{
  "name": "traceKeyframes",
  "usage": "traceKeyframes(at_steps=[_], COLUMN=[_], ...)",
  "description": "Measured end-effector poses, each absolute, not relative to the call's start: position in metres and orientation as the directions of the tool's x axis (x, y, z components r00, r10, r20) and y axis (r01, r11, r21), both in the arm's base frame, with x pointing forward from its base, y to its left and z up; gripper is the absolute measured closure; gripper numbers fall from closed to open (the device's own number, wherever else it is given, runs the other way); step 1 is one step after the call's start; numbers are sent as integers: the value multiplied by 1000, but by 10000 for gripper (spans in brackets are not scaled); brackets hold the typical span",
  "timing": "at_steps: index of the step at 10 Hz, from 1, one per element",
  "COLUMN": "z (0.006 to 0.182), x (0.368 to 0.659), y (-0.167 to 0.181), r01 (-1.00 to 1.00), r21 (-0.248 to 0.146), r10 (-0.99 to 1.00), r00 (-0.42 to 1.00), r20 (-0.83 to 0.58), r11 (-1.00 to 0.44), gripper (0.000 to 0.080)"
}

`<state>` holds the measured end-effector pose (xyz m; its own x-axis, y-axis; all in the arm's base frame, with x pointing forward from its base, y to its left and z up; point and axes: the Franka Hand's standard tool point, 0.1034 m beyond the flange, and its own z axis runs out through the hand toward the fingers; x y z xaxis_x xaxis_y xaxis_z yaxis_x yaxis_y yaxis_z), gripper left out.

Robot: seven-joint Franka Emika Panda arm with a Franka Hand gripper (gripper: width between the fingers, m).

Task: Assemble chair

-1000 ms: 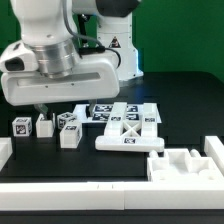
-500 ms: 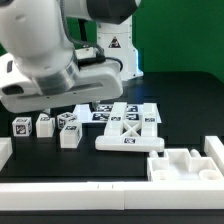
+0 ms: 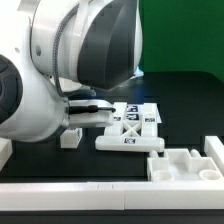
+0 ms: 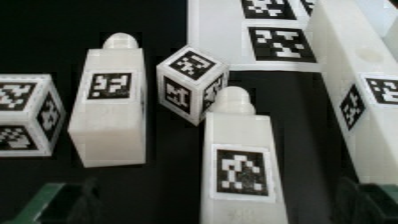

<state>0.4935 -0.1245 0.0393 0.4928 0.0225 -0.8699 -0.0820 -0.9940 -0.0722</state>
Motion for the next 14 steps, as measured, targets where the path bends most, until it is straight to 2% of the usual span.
traceKeyframes(at_steps=[2, 4, 5, 8, 9, 10, 12, 13, 14], z=[38, 25, 21, 15, 15, 15, 15, 15, 20], x=[493, 485, 484, 480, 479, 479, 479, 479, 482], y=[-125, -129, -126, -129, -129, -129, -129, -128, -126], r01=[-86, -131, -136, -140, -140, -141, -141, -141, -137], r21=[-69, -4, 12, 14, 14, 14, 14, 14, 13], r10=[18, -59, -74, -76, -76, -76, -76, -77, -74], r00=[492, 467, 460, 449, 449, 449, 449, 448, 452], r20=[-870, -882, -885, -890, -890, -890, -890, -891, -889], r11=[-994, -991, -991, -990, -990, -990, -990, -990, -990], gripper=[150, 150, 150, 150, 195, 195, 468, 468, 517])
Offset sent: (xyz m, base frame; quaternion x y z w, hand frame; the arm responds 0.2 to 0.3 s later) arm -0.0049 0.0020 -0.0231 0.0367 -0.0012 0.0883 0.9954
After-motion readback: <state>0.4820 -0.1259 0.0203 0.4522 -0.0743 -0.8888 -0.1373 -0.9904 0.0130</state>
